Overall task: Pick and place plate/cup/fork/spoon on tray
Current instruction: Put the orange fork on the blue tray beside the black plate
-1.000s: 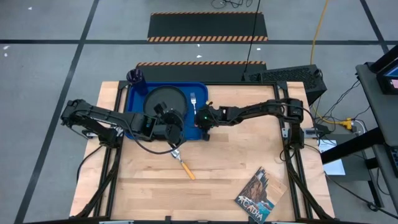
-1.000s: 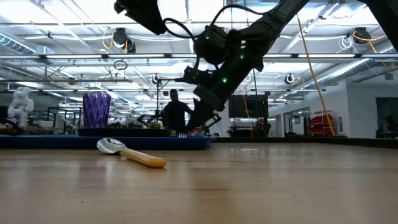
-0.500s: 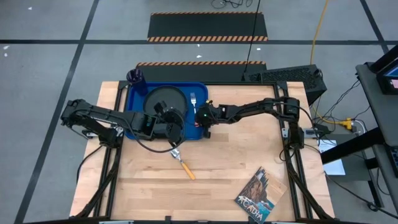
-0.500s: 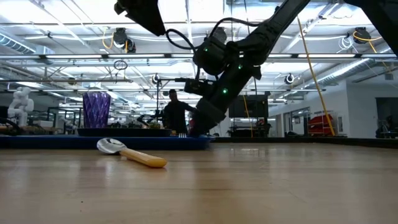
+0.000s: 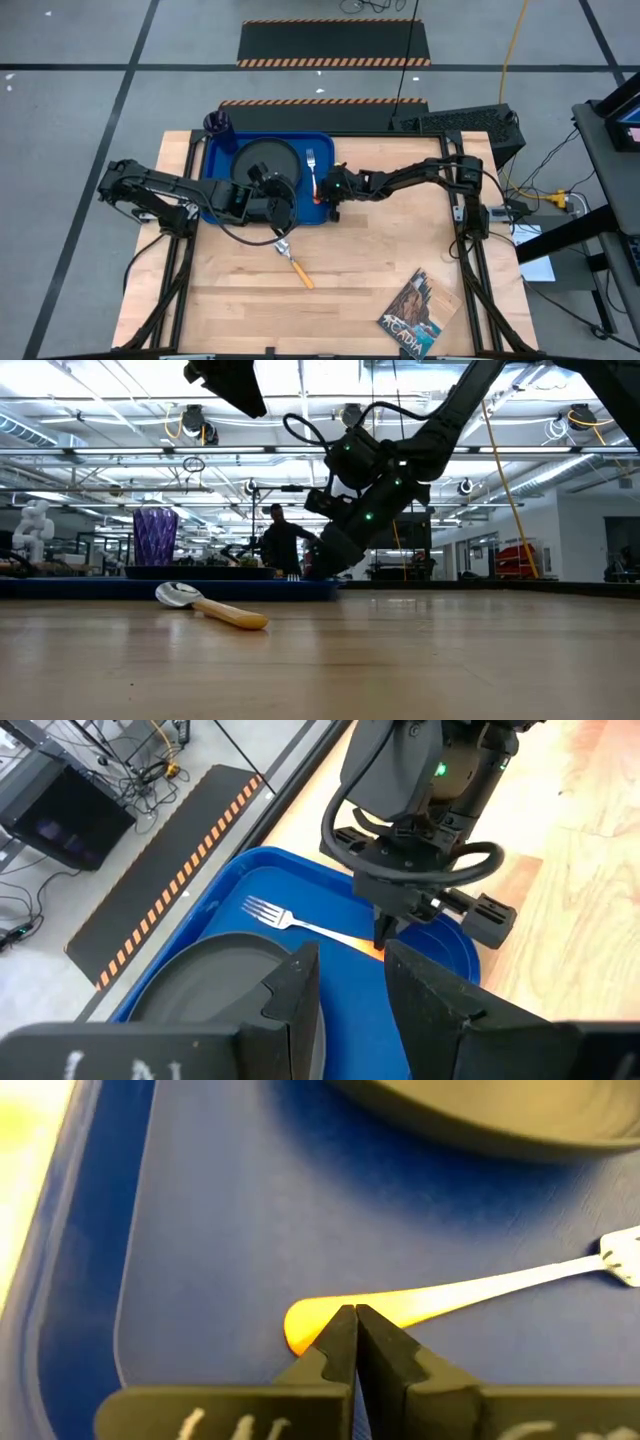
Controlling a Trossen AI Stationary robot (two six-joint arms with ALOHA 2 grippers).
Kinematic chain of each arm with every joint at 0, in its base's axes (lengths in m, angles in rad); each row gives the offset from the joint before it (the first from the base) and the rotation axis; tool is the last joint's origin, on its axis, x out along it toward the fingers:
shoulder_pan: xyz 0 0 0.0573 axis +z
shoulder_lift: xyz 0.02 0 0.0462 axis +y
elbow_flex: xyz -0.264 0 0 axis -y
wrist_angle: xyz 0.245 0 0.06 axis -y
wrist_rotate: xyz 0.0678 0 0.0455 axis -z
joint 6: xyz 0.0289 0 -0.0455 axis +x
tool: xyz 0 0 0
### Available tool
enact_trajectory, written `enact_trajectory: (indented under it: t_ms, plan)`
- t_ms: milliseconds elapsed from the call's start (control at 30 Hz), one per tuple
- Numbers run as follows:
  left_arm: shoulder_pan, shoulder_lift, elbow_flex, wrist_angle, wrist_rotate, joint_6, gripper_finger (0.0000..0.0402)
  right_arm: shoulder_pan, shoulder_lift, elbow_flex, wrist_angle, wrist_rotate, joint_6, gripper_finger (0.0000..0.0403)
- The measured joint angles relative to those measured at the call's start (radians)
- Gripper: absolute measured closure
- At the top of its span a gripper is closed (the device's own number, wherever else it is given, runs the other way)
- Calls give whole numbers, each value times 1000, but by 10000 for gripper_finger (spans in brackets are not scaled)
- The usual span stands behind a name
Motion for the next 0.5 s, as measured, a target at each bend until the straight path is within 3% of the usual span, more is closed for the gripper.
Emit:
enact_trajectory:
  t_ms: [500]
  plan:
    - [0,0,0,3,-8,0,282,-11,67,5,95,-23,30,403]
